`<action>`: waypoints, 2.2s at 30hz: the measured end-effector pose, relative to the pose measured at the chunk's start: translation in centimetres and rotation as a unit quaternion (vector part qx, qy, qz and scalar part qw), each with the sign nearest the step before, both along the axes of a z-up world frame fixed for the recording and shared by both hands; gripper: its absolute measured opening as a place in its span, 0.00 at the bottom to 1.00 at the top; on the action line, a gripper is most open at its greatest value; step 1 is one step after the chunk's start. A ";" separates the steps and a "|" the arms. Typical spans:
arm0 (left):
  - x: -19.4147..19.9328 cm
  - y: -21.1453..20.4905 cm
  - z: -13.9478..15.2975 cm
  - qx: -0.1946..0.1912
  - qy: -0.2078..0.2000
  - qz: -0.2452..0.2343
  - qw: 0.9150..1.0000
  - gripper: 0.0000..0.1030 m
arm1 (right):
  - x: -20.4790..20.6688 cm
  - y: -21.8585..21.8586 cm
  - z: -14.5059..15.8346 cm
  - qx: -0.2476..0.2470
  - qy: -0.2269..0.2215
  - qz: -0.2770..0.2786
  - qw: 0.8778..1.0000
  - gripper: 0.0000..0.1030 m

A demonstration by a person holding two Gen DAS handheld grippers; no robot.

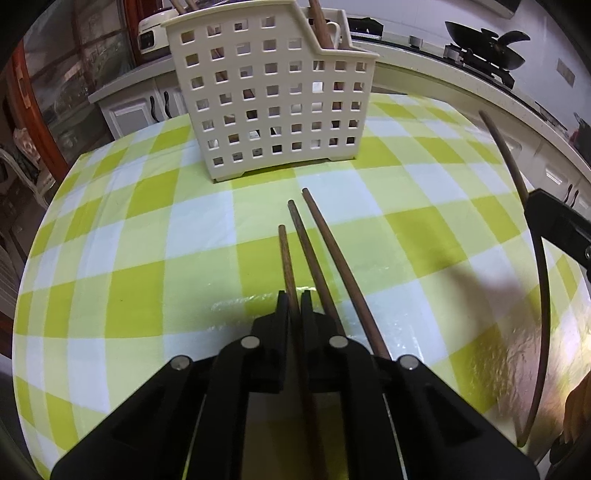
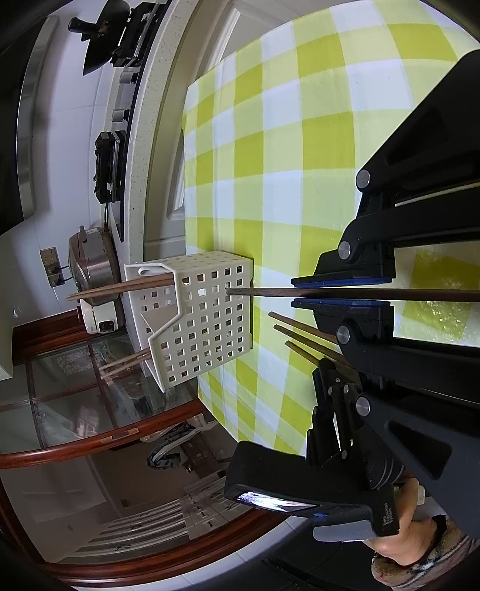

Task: Organize utensils
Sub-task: 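Lift both chopsticks upright and carry them toward the caddy, then lower both held chopsticks toward the caddy opening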

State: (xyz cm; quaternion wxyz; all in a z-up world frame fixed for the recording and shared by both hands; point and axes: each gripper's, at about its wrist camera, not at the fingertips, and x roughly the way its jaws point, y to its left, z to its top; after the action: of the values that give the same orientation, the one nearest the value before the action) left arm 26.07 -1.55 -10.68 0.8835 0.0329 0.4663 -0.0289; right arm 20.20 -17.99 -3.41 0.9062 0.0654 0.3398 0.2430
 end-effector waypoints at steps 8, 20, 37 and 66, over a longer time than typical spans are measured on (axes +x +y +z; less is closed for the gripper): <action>-2.2 0.9 3.2 -0.031 -0.066 0.000 0.997 0.06 | -0.4 0.2 1.0 0.001 -0.013 -0.001 1.000 0.06; -8.2 1.6 10.3 -0.044 -0.179 -0.003 0.983 0.06 | -2.1 0.6 4.9 0.008 -0.061 0.003 0.998 0.06; -13.4 2.8 13.7 -0.059 -0.272 0.021 0.960 0.06 | -4.0 1.4 7.2 -0.001 -0.090 0.003 0.996 0.06; -12.9 2.8 15.5 -0.057 -0.297 0.012 0.953 0.06 | -2.8 2.4 9.3 -0.007 -0.126 0.005 0.992 0.06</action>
State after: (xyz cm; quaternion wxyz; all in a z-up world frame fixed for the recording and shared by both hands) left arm 13.15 1.23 4.80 0.9827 -0.0158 0.1812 -0.0342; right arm 17.41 -15.58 5.93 0.9409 0.0265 0.2249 0.2518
